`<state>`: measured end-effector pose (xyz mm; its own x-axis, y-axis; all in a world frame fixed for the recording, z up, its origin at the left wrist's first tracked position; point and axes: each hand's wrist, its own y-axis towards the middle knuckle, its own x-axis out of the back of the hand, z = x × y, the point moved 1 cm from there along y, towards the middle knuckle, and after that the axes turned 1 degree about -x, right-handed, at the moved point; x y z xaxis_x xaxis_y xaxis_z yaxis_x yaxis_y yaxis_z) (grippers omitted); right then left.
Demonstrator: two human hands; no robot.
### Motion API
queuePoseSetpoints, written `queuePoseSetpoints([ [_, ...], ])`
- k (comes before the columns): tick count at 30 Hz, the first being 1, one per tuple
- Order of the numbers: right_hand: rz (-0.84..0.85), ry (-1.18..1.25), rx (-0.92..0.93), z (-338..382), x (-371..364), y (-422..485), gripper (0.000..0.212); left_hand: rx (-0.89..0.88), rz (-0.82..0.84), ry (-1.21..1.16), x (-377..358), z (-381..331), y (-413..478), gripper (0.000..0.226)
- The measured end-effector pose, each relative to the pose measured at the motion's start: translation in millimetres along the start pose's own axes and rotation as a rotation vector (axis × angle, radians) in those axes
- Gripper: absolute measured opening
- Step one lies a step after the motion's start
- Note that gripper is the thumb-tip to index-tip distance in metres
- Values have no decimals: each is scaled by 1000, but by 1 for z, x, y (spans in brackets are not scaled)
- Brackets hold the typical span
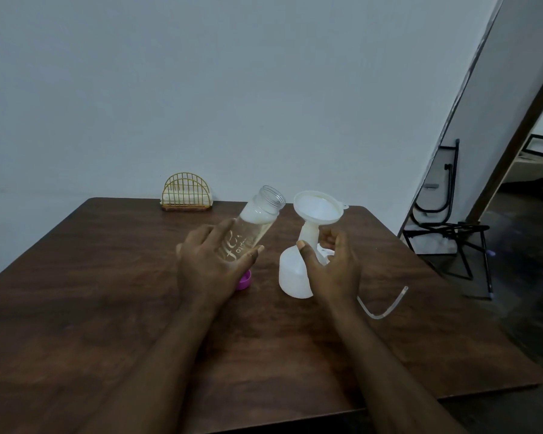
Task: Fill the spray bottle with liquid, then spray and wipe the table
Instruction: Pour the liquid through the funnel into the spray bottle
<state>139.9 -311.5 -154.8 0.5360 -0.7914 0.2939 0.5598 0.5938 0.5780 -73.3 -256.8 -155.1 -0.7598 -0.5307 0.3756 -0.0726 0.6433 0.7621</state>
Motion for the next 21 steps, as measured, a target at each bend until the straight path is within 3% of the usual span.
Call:
queuePoseSetpoints([
  [3,53,0,-22,-3,-3,2,36,19,-13,3,-1,-1,1,72],
  [7,34,81,-39,0,2,2,53,30,-11,-3,-1,-1,2,72],
  [13,189,-8,-40,-3,8,15,40,3,4,-6,-3,-2,3,76],
  [21,142,-131,55,10,1,2,58,-25,-14,21,-4,-3,9,71],
])
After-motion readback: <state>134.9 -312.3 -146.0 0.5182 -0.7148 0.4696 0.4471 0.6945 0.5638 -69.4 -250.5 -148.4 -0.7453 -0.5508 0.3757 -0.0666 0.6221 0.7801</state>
